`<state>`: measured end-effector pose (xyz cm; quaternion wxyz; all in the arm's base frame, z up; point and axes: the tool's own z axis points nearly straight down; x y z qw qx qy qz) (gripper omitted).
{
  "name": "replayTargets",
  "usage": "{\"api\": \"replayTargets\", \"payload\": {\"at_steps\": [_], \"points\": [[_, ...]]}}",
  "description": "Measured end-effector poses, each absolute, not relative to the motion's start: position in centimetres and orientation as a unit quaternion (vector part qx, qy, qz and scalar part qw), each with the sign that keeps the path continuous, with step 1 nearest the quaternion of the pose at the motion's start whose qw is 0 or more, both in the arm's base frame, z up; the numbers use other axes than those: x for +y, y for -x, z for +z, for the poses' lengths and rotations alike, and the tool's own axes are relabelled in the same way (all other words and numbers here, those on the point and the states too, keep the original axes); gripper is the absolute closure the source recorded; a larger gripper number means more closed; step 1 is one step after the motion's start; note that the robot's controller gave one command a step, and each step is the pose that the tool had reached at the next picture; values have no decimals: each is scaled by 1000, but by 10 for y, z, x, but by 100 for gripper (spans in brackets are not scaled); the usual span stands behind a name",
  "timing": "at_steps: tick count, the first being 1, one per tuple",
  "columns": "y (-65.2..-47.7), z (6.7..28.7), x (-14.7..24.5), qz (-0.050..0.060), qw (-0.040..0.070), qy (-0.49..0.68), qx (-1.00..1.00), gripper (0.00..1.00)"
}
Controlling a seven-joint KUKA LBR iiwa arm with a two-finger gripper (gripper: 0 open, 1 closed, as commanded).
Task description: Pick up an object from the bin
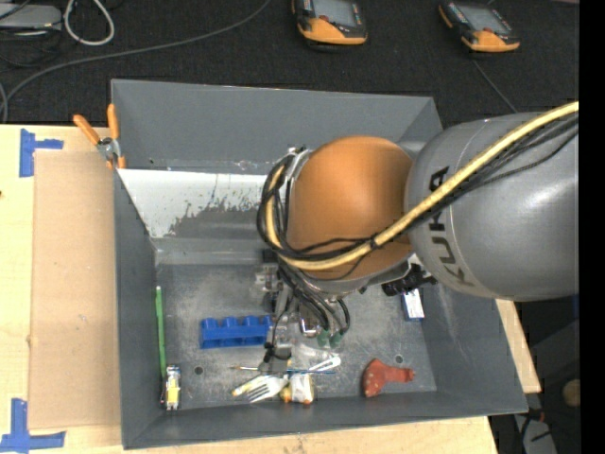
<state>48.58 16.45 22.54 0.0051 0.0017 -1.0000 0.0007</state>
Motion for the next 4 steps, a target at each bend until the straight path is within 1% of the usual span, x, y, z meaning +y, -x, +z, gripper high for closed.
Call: {"api": "replayTargets", "payload": {"at_steps": [1,2,3,4], "points": [[-488,229,163,0,1,1,-1000,0],[-531,140,151,0,0,-39,-999,0],[-564,66,151,-2,-3,-109,-994,0],[-558,70,151,-2,-2,11,-1000,0]]}}
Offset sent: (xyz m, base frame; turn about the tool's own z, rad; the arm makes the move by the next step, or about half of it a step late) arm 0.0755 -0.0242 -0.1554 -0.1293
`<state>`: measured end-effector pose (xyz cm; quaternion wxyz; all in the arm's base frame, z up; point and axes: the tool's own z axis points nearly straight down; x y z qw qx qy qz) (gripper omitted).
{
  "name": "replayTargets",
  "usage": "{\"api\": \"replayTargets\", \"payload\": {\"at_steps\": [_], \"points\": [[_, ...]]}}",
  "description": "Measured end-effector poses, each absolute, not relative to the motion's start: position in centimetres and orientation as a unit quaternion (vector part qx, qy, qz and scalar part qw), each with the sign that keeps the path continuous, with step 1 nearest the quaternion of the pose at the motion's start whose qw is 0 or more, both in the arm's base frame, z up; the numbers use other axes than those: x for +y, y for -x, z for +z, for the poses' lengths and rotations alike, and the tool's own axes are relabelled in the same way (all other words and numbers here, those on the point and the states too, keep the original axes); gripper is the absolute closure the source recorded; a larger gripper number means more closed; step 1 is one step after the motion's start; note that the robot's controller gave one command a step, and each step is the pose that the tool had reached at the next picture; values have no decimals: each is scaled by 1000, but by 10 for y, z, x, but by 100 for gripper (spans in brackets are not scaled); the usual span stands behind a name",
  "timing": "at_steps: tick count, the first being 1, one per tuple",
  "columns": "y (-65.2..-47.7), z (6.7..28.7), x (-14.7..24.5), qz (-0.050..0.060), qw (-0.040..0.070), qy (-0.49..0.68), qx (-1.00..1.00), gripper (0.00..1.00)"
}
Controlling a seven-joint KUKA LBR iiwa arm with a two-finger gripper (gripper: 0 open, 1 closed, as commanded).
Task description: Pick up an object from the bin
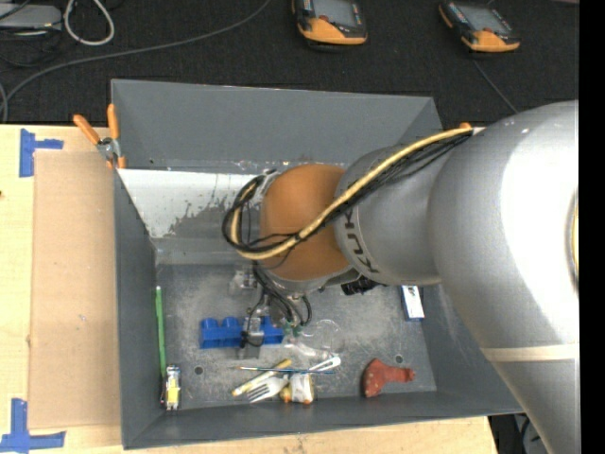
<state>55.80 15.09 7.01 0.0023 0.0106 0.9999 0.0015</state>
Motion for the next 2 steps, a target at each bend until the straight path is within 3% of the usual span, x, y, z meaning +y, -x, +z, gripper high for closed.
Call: {"api": "replayTargets", "payload": {"at_steps": [1,2], "points": [[-562,70,151,2,5,79,997,0],[-558,71,152,3,3,-34,999,100]]}}
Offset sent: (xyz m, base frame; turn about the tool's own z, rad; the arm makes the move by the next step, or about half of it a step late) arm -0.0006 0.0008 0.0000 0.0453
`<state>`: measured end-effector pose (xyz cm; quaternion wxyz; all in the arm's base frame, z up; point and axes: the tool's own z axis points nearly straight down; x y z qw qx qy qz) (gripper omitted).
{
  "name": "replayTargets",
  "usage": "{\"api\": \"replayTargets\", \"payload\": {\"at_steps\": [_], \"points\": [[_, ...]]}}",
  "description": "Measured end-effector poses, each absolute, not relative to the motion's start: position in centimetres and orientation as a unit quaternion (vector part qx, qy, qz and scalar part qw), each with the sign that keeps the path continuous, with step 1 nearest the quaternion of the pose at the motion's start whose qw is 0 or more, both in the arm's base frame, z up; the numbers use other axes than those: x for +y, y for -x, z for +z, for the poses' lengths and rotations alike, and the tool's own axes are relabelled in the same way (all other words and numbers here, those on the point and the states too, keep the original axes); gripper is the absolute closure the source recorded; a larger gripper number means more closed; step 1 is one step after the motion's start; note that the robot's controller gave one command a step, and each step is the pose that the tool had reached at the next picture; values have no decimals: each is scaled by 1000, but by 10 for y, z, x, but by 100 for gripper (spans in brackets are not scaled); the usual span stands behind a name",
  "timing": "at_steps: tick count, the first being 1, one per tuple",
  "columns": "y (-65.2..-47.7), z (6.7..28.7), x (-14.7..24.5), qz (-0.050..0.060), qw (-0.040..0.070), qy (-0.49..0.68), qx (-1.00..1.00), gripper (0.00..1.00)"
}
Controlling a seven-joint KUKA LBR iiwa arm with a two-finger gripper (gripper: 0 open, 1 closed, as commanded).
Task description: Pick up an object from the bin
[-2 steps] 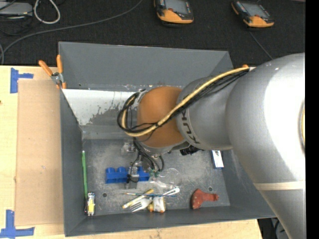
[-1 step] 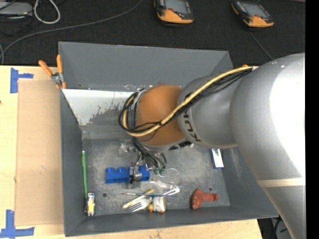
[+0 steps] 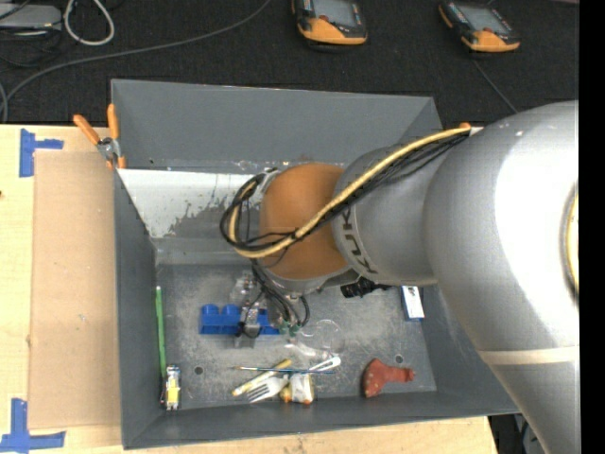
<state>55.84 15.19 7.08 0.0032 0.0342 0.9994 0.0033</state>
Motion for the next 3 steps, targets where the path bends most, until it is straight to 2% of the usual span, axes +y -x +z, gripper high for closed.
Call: {"api": "replayTargets", "payload": {"at_steps": [1,2,3], "points": [[-558,71,152,3,3,-34,999,100],[-556,80,151,2,0,-35,999,100],[-557,104,151,3,2,-35,999,100]]}}
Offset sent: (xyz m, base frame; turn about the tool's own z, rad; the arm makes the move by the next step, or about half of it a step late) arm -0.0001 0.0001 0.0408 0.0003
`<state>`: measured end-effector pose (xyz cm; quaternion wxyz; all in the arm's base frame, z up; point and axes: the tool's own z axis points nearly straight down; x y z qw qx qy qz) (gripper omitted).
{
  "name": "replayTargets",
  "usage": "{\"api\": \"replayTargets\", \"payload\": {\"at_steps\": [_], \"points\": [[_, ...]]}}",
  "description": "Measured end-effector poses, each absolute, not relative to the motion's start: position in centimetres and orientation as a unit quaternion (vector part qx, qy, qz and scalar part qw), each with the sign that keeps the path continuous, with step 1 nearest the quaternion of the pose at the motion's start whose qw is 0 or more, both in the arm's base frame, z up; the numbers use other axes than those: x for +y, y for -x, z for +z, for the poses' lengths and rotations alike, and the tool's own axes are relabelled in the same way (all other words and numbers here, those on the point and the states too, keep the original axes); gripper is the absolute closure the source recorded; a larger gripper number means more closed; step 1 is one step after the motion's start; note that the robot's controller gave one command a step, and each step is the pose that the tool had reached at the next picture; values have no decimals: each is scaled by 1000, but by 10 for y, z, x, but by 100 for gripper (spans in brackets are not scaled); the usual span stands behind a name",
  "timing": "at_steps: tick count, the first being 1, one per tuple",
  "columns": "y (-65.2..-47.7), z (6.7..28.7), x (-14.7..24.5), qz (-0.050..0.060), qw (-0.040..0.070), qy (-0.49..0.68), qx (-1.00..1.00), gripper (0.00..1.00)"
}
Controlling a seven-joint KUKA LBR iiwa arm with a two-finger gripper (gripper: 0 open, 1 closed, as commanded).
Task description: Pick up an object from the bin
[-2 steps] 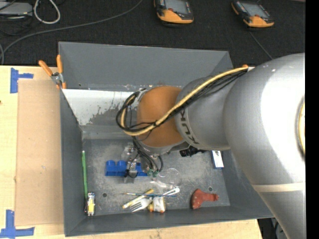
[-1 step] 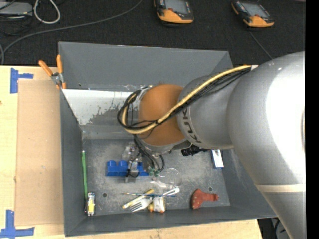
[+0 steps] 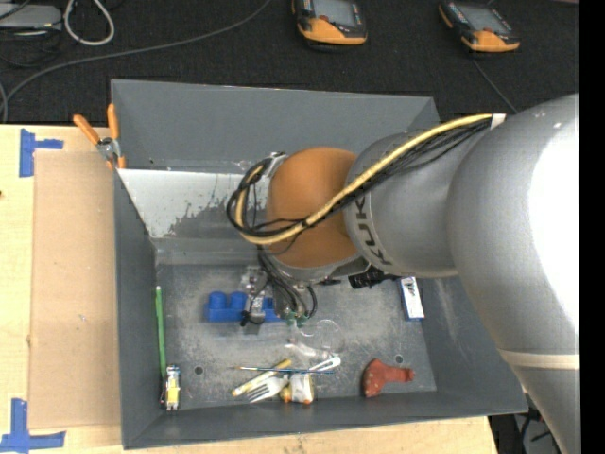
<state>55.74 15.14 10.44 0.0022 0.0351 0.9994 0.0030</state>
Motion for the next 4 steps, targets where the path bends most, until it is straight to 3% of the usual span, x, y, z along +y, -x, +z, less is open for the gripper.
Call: {"api": "replayTargets", "payload": {"at_steps": [4], "points": [[-557,169,151,4,2,-38,999,100]]}}
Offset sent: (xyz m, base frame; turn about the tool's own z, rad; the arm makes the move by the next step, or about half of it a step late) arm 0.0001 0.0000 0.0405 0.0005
